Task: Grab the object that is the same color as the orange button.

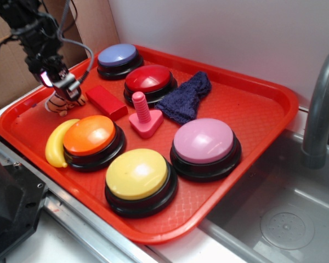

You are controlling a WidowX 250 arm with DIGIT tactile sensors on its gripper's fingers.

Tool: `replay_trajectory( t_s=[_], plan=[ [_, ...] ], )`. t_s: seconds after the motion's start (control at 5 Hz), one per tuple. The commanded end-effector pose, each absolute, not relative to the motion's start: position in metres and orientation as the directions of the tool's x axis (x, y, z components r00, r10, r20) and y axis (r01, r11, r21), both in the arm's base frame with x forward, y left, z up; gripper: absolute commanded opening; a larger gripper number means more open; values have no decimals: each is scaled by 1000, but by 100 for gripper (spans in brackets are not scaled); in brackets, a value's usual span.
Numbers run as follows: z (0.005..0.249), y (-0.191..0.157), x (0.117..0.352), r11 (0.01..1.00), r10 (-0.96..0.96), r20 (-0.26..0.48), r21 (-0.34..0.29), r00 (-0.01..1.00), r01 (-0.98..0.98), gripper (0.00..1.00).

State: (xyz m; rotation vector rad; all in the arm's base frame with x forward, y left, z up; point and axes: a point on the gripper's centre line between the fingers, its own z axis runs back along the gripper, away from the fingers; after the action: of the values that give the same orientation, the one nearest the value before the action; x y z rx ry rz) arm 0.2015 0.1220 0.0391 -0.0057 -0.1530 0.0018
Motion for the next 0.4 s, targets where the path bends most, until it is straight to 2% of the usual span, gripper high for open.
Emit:
replay_trajectory(
  t_s=[0.0, 0.2],
  plan=[
    [28, 132, 205, 1000, 9, 135, 13, 991, -11, 100],
    [20, 133, 206, 999, 33, 119, 8, 992, -34, 100]
  ],
)
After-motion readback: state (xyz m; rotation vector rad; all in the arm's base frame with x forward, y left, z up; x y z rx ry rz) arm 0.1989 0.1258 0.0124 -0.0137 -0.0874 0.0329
